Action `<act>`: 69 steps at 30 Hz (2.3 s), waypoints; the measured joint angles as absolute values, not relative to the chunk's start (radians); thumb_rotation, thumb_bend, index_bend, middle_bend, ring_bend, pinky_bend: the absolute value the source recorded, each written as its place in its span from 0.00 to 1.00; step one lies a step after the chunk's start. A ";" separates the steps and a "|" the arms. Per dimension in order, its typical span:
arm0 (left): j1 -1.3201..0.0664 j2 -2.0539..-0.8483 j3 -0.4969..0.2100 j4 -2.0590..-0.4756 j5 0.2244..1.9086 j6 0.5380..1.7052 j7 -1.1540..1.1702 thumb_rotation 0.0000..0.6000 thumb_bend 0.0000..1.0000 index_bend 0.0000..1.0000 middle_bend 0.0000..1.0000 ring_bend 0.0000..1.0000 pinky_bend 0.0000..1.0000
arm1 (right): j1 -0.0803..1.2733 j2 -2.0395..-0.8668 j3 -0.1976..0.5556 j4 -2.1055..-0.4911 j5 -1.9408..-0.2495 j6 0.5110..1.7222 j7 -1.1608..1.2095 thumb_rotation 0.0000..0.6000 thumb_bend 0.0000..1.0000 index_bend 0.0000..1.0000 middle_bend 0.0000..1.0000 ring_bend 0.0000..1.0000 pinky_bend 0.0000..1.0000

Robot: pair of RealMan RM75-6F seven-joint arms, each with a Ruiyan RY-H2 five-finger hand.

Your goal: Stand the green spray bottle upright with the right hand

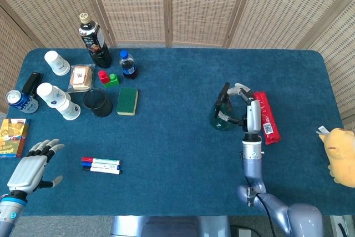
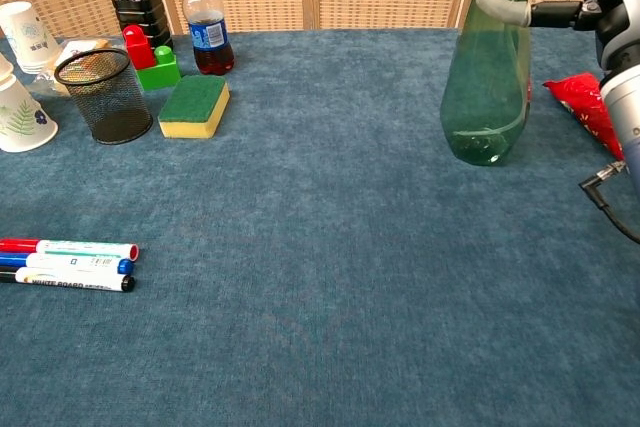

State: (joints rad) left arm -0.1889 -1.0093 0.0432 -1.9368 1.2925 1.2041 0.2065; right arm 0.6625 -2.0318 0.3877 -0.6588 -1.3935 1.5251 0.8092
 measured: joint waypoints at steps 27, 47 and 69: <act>-0.199 -1.021 0.045 -1.925 1.290 1.192 0.204 1.00 0.30 0.16 0.10 0.00 0.00 | 0.658 -1.967 0.366 -0.743 -1.400 1.498 0.776 1.00 0.11 0.39 0.41 0.32 0.22; -0.203 -1.023 0.047 -1.924 1.295 1.189 0.203 1.00 0.31 0.16 0.10 0.00 0.00 | 0.655 -1.945 0.360 -0.768 -1.400 1.482 0.770 1.00 0.11 0.36 0.40 0.30 0.19; -0.212 -1.026 0.047 -1.932 1.296 1.185 0.216 1.00 0.30 0.16 0.10 0.00 0.00 | 0.642 -1.908 0.342 -0.793 -1.401 1.445 0.796 0.47 0.14 0.31 0.37 0.27 0.16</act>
State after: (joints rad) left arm -0.2117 -1.0258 0.0472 -1.9324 1.2963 1.1852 0.2162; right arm 0.6424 -1.9077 0.3424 -0.7931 -1.4012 1.4452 0.7961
